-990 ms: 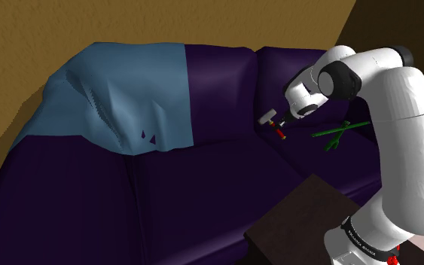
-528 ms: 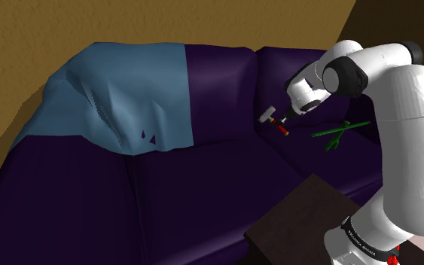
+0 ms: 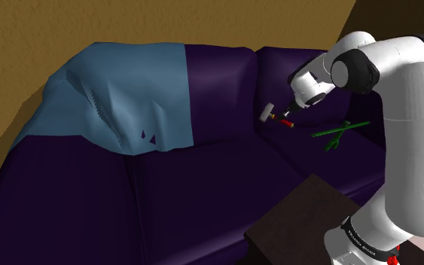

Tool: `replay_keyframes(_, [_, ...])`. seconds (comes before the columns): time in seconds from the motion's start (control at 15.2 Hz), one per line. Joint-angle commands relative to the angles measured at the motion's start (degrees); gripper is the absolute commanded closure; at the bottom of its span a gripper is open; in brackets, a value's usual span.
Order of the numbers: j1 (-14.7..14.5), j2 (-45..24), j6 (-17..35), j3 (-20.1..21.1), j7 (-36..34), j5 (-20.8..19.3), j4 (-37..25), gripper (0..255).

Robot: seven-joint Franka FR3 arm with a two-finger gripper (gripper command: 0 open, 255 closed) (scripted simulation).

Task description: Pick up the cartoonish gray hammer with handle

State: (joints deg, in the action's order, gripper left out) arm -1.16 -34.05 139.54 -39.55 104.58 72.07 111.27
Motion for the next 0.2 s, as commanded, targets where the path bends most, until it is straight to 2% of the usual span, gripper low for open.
replay_keyframes(0.0, [-0.8,1.3,-0.2,-0.8,-1.2,-1.4,0.3,255])
replay_keyframes(0.13, [-0.8,1.4,-0.3,-0.9,-1.3,-1.5,0.3,255])
